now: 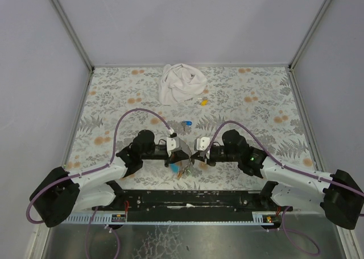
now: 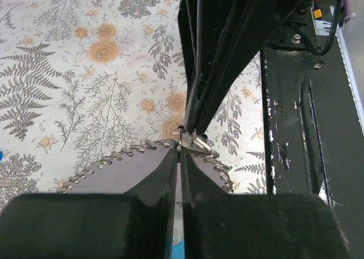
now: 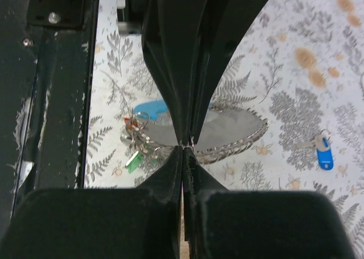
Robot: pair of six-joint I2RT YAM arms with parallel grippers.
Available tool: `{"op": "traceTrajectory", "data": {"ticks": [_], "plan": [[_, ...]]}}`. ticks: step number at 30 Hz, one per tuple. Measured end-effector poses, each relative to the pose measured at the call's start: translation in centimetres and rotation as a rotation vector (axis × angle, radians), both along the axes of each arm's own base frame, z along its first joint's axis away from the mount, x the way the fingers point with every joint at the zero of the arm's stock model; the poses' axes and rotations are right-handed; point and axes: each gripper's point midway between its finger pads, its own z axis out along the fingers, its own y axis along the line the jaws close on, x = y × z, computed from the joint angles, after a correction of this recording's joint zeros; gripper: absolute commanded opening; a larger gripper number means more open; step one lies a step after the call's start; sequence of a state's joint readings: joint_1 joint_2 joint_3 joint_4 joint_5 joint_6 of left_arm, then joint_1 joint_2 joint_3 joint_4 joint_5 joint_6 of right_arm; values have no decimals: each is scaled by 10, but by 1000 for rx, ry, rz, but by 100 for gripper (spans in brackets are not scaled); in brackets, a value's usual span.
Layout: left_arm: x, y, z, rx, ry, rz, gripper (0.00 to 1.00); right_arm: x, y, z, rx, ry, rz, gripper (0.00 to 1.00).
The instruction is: Put the keys on the keyring
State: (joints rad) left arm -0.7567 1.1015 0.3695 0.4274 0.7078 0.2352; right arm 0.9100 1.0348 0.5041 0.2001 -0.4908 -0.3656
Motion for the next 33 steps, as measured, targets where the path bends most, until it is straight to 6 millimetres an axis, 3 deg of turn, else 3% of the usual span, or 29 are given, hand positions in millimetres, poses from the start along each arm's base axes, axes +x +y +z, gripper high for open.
{"op": "traceTrajectory", "data": {"ticks": [5, 11, 20, 33], "plan": [[3, -1, -1, 0, 17, 26, 0, 5, 7, 16, 62, -33, -5, 0], [6, -1, 3, -12, 15, 42, 0, 6, 9, 20, 84, -40, -9, 0], [13, 3, 11, -42, -17, 90, 0, 15, -2, 24, 64, -87, -77, 0], [9, 14, 16, -110, -29, 43, 0, 16, -14, 12, 38, -76, -95, 0]]}}
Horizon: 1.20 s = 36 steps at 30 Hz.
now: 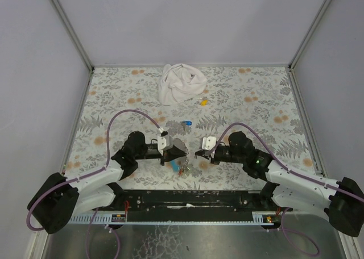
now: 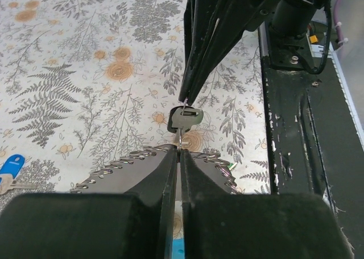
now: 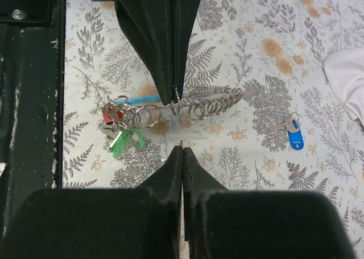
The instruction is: Put the keys on the keyring
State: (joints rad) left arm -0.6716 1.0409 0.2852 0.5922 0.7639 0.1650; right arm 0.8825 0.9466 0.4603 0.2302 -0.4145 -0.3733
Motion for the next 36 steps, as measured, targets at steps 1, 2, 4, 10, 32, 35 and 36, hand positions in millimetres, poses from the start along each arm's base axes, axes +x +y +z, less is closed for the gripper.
{"op": "traceTrajectory", "data": {"ticks": [1, 2, 4, 10, 32, 35, 36], "plan": [[-1, -1, 1, -4, -1, -11, 0, 0, -1, -1, 1, 2, 1, 0], [-3, -1, 1, -7, -2, -22, 0, -1, -2, -2, 3, 3, 6, 0], [-6, -2, 1, -10, 4, -44, 0, -4, -1, -4, 7, 7, 19, 0], [-14, -4, -4, -5, 22, -92, 0, -10, 2, -3, 33, 3, 56, 0], [-21, -7, -3, 3, 8, -166, 0, -20, 7, -2, 54, 14, 123, 0], [-21, -7, -4, 4, 9, -166, 0, -22, 8, -1, 59, 16, 137, 0], [-21, -7, -4, 5, 11, -166, 0, -22, 8, 0, 62, 14, 139, 0]]}}
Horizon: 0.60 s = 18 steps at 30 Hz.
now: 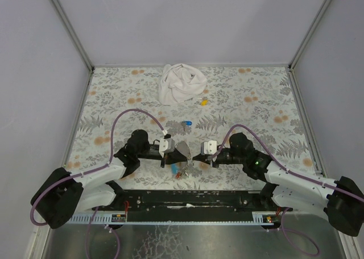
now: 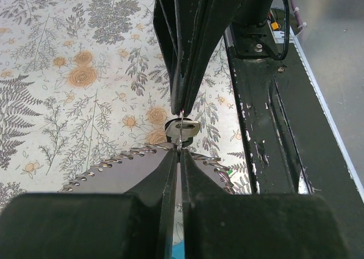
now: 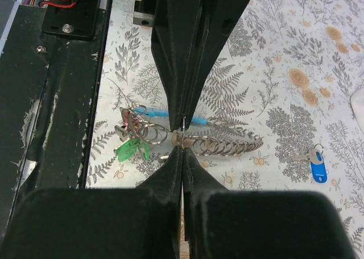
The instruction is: Put the keys on the keyring
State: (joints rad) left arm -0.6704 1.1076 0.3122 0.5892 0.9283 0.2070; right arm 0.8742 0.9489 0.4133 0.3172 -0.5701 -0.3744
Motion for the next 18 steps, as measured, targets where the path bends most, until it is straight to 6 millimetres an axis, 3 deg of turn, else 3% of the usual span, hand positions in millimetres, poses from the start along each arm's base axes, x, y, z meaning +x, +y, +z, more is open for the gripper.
{"op": "traceTrajectory", "data": {"ticks": [18], "plan": [[0, 0, -1, 2, 3, 2, 0, 1, 1, 0, 3, -2, -2, 0]]}}
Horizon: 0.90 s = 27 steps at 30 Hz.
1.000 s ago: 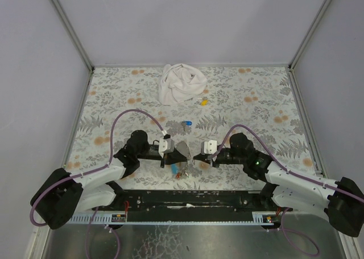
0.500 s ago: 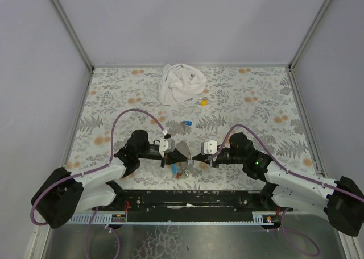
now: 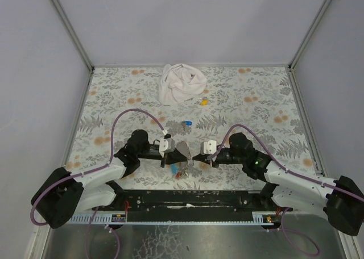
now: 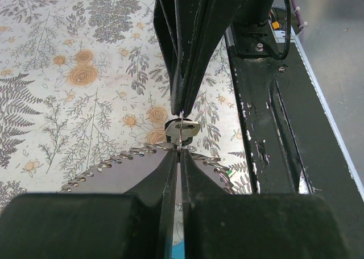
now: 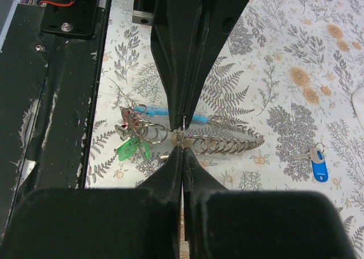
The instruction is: Put the keys on the keyring
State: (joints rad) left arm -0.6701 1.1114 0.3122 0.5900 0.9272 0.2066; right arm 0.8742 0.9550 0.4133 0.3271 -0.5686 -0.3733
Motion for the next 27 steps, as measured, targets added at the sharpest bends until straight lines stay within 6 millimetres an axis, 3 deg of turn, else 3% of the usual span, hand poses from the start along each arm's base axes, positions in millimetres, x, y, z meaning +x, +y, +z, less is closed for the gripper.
{"op": "traceTrajectory", "data": {"ticks": [27], "plan": [[6, -2, -2, 8, 21, 47, 0, 8, -1, -6, 8, 44, -63, 0]]}}
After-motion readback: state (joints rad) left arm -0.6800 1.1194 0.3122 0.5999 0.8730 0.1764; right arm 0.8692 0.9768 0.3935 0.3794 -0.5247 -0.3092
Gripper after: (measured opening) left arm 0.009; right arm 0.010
